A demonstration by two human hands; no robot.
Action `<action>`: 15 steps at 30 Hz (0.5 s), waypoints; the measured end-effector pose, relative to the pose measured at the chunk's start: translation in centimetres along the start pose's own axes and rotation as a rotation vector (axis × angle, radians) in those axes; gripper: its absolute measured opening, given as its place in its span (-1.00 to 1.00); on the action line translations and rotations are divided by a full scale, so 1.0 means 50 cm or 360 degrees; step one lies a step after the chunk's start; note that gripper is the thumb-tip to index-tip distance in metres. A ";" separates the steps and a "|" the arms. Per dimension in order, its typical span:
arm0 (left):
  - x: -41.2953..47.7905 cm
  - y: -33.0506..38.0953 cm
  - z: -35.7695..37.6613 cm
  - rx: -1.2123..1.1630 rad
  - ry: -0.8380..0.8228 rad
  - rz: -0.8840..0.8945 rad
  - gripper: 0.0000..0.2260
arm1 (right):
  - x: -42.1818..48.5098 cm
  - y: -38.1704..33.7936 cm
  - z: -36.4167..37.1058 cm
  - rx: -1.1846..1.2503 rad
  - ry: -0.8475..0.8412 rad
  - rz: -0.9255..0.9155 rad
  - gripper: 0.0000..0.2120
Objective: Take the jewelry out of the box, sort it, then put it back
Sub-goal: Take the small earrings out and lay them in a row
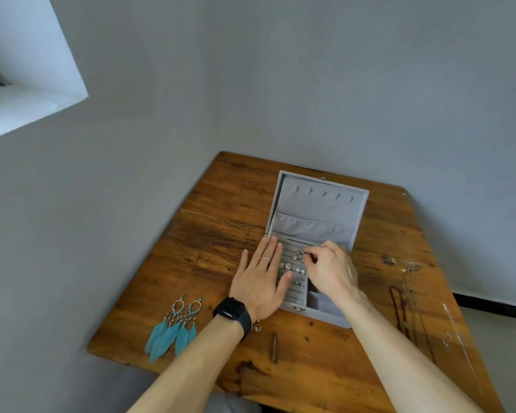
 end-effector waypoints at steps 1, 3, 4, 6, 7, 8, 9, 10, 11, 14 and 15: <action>-0.001 0.002 -0.002 -0.0001 0.0001 0.0008 -0.39 | 0.002 -0.001 -0.001 0.0012 0.0007 0.0014 -0.77; -0.002 0.003 -0.004 -0.0012 -0.0021 0.0007 -0.40 | 0.009 -0.003 -0.002 0.0033 -0.0013 0.0052 -0.84; -0.003 0.003 -0.005 -0.0012 -0.0031 0.0008 -0.40 | 0.012 0.000 -0.001 0.0067 -0.0051 0.0093 -0.87; -0.005 0.005 -0.009 -0.0022 -0.0033 0.0016 -0.43 | 0.010 0.015 0.001 0.0279 -0.0145 0.0217 -0.91; -0.005 0.006 -0.017 -0.0020 -0.0001 0.0021 -0.45 | 0.003 0.023 -0.002 0.0434 -0.0166 0.0273 -0.93; -0.004 0.009 -0.032 0.0003 0.0081 0.0038 -0.49 | -0.008 0.031 -0.009 0.0579 -0.0160 0.0311 -0.94; -0.002 0.016 -0.052 0.0048 0.0203 0.0068 -0.53 | -0.025 0.037 -0.020 0.0695 -0.0136 0.0332 -0.94; 0.004 0.026 -0.071 0.0103 0.0316 0.0100 -0.58 | -0.046 0.043 -0.033 0.0791 -0.0100 0.0349 -0.92; 0.013 0.035 -0.085 0.0152 0.0393 0.0116 -0.63 | -0.069 0.048 -0.045 0.0875 -0.0058 0.0354 -0.91; 0.066 0.054 -0.089 0.0229 0.0291 0.0038 -0.69 | -0.142 0.052 -0.077 0.1089 0.0054 0.0304 -0.88; 0.084 0.057 -0.083 0.0238 0.0220 -0.0008 -0.68 | -0.165 0.053 -0.083 0.1142 0.0078 0.0286 -0.87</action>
Point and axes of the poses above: each hand's wrist, its own x-axis towards the middle knuckle, its own z-axis out of the palm, y = z × x, the point moved 9 cm from there along x, towards the middle knuckle, and after that the axes turned 4 degrees about -x, right-handed, at the moved point
